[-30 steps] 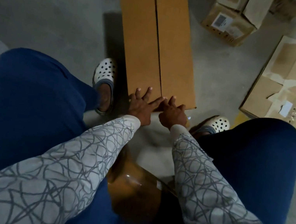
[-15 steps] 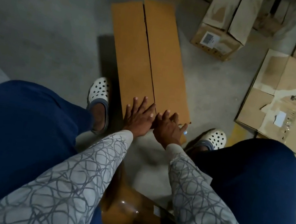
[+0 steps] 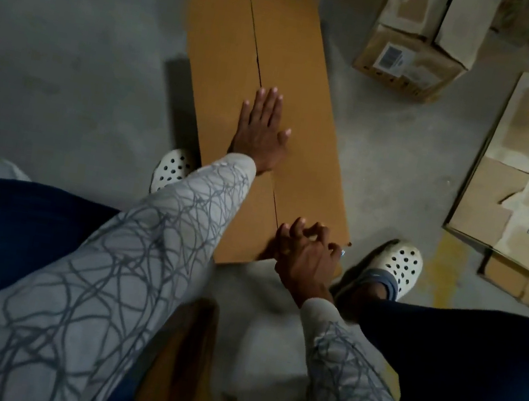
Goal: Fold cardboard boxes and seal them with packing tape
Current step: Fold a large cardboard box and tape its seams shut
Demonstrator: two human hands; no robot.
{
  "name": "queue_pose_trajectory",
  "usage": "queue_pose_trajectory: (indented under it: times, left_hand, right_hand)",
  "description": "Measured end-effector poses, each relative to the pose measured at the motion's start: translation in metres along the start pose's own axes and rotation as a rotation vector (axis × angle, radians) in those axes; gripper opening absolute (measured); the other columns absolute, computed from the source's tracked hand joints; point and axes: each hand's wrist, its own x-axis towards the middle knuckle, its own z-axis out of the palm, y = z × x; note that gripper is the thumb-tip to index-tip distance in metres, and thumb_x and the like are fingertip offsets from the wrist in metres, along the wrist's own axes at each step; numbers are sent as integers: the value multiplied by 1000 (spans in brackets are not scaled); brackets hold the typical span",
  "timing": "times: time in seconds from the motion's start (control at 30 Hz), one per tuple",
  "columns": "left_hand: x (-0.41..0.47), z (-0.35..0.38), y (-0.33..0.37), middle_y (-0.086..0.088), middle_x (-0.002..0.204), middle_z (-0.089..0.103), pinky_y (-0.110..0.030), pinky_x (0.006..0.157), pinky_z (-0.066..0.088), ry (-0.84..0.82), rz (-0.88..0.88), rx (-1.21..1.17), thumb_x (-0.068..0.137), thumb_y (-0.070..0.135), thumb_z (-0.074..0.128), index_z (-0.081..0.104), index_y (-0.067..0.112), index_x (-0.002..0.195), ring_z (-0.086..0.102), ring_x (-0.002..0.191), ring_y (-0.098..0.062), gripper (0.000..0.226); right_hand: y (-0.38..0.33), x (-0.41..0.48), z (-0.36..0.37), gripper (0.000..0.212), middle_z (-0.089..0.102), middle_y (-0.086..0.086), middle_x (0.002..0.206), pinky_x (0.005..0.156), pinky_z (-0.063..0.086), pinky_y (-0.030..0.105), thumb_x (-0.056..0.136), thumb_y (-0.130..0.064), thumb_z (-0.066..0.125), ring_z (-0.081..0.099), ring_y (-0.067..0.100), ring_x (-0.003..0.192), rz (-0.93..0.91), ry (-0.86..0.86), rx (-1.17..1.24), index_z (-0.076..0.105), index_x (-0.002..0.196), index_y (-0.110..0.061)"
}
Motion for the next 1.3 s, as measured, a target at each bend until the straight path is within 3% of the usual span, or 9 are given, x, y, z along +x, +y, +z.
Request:
queue_pose_trajectory:
  times: [0.13,0.27,0.4,0.47,0.6,0.77,0.9,1.1,1.3]
  left_hand:
    - [43,-9,-21,-8,171,-4,-46,127,-3,107,-25,-7,104,46,12,1,10,163,-6,157,-24,69]
    - [73,-22,-32,-9,171,-2,-45,127,1,163,-30,44,104,46,8,3,8,162,-3,157,-24,70]
    - [96,-28,-42,-10,171,3,-45,127,3,199,-5,66,103,49,11,9,8,162,1,157,-25,72]
    - [100,-33,-41,-10,171,2,-46,127,2,181,-11,51,103,49,11,8,9,162,0,157,-27,72]
    - [70,-30,-31,-10,171,0,-48,127,1,146,-9,40,104,45,9,5,10,162,-2,157,-26,68]
    - [-43,9,5,-8,171,-6,-47,127,-2,26,140,68,106,40,9,0,12,163,-7,157,-23,64]
    - [-133,18,29,-3,170,-11,-44,126,-5,-131,169,55,107,34,26,-3,18,163,-11,157,-22,65]
    - [-209,9,35,3,170,-16,-48,126,1,-308,207,68,102,37,46,-4,23,163,-15,156,-25,80]
    - [-218,-8,33,8,170,7,-56,121,15,-154,201,-93,103,37,44,29,34,158,0,157,-20,57]
  right_hand:
    - [-2,1,9,70,18,2,162,110,26,59,89,-39,63,14,38,148,34,-11,-3,27,149,-33]
    - [0,5,29,80,54,6,141,91,43,61,51,-33,88,47,39,129,12,155,50,62,127,-28]
    - [5,4,43,77,58,7,132,88,41,58,45,-27,90,47,36,124,41,285,79,66,119,-25]
    - [3,0,37,76,56,6,139,93,39,60,53,-31,88,45,37,131,68,235,51,63,125,-27]
    - [3,-5,16,71,19,-1,164,110,23,60,85,-32,62,12,35,152,43,56,32,31,149,-35]
    - [1,-9,8,64,20,2,161,107,27,61,89,-31,61,13,37,147,17,45,24,33,146,-31]
    - [1,-13,15,65,25,3,162,111,26,58,94,-27,57,14,36,150,22,104,77,29,153,-29]
    - [-9,-34,22,71,-6,-3,171,118,12,63,105,-37,44,-3,32,156,25,28,257,4,163,-30]
    - [-13,-52,7,59,28,2,164,110,29,56,98,-33,55,26,30,145,69,256,368,37,153,-23]
